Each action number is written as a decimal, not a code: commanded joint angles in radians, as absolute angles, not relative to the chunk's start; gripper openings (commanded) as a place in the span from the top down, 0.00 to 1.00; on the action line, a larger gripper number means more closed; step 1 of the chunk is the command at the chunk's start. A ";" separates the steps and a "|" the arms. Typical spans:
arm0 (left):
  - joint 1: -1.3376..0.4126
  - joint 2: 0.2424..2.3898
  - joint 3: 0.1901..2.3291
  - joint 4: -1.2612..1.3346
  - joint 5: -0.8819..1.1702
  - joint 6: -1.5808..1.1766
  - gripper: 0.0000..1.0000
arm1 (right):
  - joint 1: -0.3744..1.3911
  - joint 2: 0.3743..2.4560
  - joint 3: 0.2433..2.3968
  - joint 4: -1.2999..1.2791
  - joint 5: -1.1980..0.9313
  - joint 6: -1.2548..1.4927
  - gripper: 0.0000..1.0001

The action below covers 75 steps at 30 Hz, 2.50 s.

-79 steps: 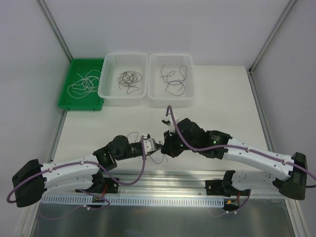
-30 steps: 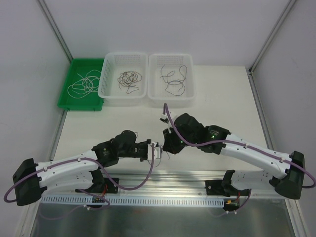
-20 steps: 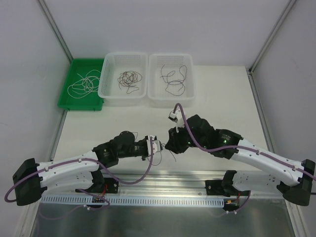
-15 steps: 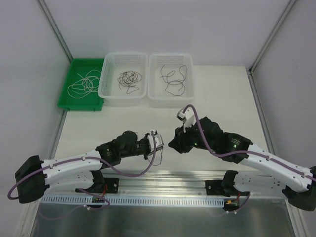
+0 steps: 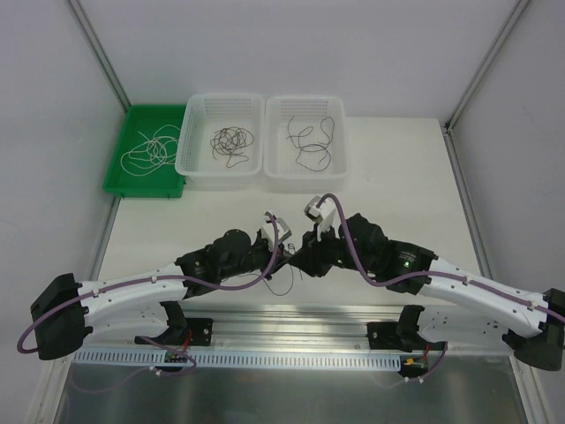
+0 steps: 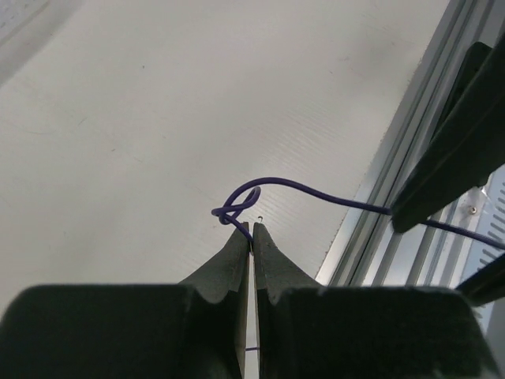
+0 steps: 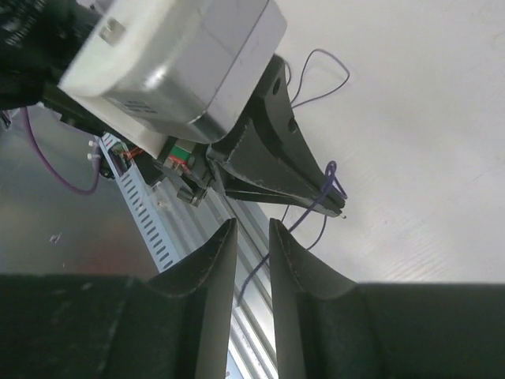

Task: Untangle the cables
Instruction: Untie the cable.

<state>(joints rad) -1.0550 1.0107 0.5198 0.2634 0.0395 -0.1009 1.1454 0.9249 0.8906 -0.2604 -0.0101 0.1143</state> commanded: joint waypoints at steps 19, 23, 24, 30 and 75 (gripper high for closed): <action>-1.065 0.956 0.551 0.245 0.155 -0.129 1.00 | 1.147 1.017 0.856 -0.195 0.172 0.071 0.66; -1.065 0.957 0.554 0.244 0.187 -0.120 1.00 | 1.144 1.008 0.841 -0.163 0.163 0.046 0.64; -1.065 0.956 0.554 0.244 0.189 -0.120 1.00 | 1.141 1.008 0.842 -0.161 0.161 0.043 0.64; -1.065 0.948 0.555 0.242 0.206 -0.109 1.00 | 1.134 1.003 0.830 -0.144 0.123 0.021 0.67; -1.065 0.876 0.443 0.506 0.256 -0.074 0.96 | 1.111 0.911 0.746 -0.058 -0.173 -0.098 0.99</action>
